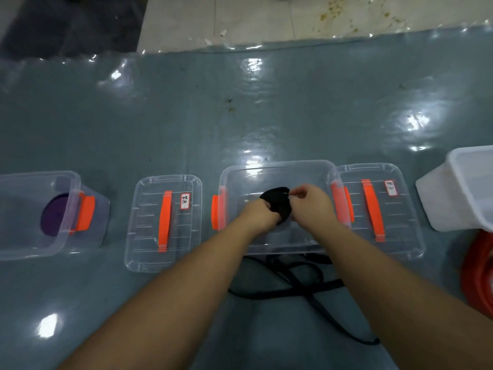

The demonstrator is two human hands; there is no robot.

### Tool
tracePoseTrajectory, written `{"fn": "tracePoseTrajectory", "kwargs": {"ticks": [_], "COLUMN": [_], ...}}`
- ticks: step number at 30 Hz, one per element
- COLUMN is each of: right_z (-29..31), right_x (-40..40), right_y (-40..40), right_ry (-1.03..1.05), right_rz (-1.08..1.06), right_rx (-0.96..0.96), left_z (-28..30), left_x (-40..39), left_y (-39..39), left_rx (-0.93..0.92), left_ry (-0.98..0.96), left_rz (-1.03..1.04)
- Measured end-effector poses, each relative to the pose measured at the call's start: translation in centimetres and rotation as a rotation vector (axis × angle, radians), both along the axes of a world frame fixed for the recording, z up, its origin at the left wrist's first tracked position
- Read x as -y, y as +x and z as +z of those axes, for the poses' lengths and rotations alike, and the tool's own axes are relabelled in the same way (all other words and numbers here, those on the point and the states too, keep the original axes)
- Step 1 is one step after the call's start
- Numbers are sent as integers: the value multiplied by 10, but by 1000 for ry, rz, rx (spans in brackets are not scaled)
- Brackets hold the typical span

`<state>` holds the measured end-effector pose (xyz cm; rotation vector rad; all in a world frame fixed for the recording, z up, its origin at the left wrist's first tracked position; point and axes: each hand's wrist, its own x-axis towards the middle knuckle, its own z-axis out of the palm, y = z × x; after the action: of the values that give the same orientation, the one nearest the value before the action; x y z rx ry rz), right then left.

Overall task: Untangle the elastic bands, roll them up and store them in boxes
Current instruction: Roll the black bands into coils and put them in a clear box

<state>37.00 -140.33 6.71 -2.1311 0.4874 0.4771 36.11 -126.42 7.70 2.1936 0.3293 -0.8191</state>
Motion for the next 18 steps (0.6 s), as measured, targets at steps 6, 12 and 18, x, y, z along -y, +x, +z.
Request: {"fn": "tracePoseTrajectory", "kwargs": {"ticks": [6, 12, 18], "right_z": [48, 59, -27], "right_x": [16, 32, 66], "right_y": [-67, -141, -216], "right_ry": [18, -9, -339], "right_rz": [-8, -27, 334], "right_rx": [241, 313, -110], "left_z": [23, 10, -41], "left_x": [1, -16, -25], "left_y": [-57, -133, -183], "left_rx": [396, 612, 316], "left_ry": [47, -41, 118], "left_rz": [-53, -356, -545]}}
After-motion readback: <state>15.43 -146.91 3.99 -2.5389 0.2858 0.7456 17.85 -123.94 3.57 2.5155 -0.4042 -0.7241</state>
